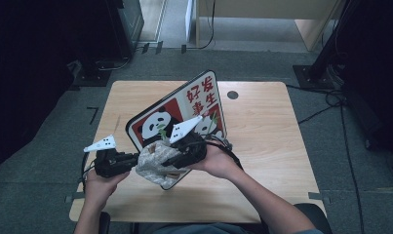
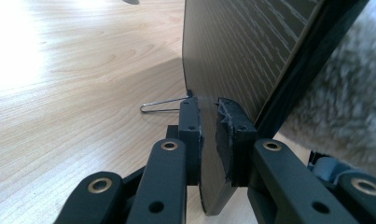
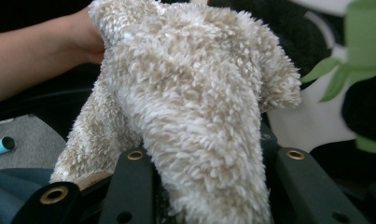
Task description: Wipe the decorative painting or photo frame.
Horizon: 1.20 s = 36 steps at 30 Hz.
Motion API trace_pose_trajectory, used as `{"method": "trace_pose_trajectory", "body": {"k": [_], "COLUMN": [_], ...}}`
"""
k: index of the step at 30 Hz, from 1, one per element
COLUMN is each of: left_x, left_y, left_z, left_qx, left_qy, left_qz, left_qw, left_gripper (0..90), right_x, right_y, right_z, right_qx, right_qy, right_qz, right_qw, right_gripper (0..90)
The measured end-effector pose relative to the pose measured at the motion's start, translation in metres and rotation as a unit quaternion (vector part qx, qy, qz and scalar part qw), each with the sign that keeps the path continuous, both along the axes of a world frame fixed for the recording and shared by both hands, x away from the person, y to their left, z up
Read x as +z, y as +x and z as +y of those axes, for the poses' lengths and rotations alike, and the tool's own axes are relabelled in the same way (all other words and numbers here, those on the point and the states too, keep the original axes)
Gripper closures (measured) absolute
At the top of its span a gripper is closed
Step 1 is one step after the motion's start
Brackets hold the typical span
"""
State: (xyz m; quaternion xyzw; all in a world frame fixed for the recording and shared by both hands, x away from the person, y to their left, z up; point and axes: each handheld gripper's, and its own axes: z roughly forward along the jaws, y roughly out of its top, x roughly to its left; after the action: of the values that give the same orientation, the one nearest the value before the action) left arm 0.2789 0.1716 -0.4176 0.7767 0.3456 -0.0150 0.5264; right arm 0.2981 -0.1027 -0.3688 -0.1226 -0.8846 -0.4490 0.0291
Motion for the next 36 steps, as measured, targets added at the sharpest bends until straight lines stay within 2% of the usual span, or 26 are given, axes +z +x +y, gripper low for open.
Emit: {"method": "trace_pose_trajectory", "body": {"k": [11, 17, 29, 36], "left_x": [0.0, 0.001, 0.0, 0.001], "left_y": [0.0, -0.001, -0.001, -0.002], "left_z": [0.0, -0.001, -0.001, -0.001], "left_qx": [-0.002, -0.002, -0.001, 0.0], "left_qy": [0.004, 0.005, 0.007, 0.01], "left_qz": [-0.002, -0.002, -0.003, -0.003], "left_qw": [1.0, 1.0, 1.0, 0.9999], "left_gripper": [80.1, 80.3, 80.1, 80.3], "right_x": [-0.019, -0.031, -0.057, -0.075], "right_y": [-0.005, -0.009, -0.013, -0.016], "right_z": [0.001, 0.001, -0.002, -0.005], "right_qx": [0.009, 0.014, 0.017, 0.019], "right_qy": [-0.001, -0.009, -0.017, -0.022], "right_qz": [0.014, 0.019, 0.025, 0.036], "right_qw": [0.9999, 0.9997, 0.9994, 0.9989], "right_gripper": [63.5, 63.5, 63.2, 62.9]}}
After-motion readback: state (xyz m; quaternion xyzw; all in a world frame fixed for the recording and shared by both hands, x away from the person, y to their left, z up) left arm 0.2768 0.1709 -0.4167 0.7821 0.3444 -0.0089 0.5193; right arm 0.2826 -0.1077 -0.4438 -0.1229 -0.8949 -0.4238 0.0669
